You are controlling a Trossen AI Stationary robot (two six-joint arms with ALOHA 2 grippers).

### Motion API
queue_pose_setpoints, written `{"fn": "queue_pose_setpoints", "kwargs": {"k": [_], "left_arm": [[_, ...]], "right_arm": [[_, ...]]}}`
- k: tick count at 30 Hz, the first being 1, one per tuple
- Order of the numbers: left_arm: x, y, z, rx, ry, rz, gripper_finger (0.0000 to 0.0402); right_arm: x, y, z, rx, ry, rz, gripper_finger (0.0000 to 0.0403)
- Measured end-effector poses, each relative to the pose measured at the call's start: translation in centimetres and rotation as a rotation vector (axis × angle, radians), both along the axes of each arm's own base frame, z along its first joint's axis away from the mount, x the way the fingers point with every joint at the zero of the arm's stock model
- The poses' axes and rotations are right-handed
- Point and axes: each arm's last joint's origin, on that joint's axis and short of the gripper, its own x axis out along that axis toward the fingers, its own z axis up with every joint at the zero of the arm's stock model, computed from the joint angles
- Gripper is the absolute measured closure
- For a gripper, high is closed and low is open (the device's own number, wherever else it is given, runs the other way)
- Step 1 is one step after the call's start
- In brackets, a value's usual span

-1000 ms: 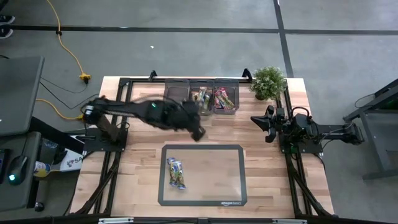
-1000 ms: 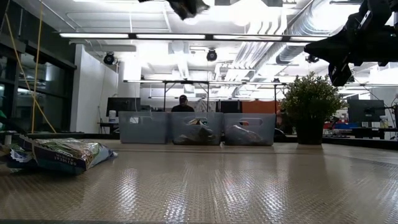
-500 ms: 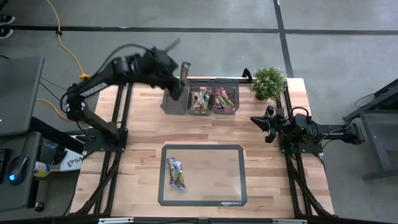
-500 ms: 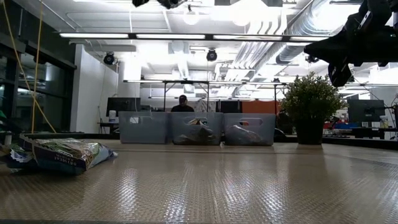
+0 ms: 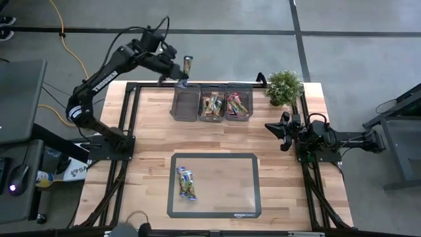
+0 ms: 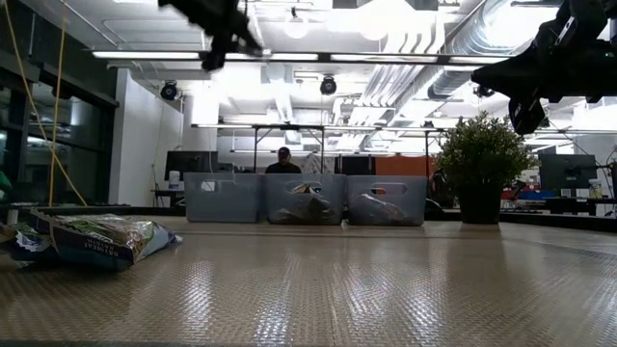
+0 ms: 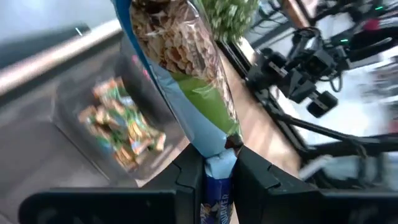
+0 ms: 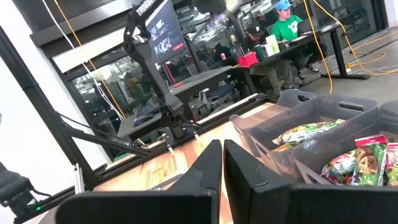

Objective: Pick and place Granola Bars by type
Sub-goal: Put the blue granola bar into the left black bin

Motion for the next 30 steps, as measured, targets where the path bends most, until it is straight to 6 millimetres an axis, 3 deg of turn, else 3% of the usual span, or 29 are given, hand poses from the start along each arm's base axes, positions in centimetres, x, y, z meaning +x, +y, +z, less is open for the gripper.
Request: {"fn": "queue_pose_setpoints", "kwargs": {"k": [5,11,25,30], "left_arm": [[-1.4,2.8,-5.2,-0.179,-0.042,0.038,0.0344],[-3.2,4.7,-9.2,-0.251,-0.051,0.163,0.0344],[-4.1,4.1,-17.9,-0.349,-0.045,0.154,0.0344],[-3.7,4.6,-19.3,-0.355,-0.038,0.157,0.0344]], "right_arm": [[0.0,0.0,0.0,0.0,0.0,0.0,0.0402],[0.0,0.0,0.0,0.0,0.0,0.0,0.0402],[0.0,0.0,0.0,0.0,0.0,0.0,0.0402],[0.0,0.0,0.0,0.0,0.0,0.0,0.0402]]}}
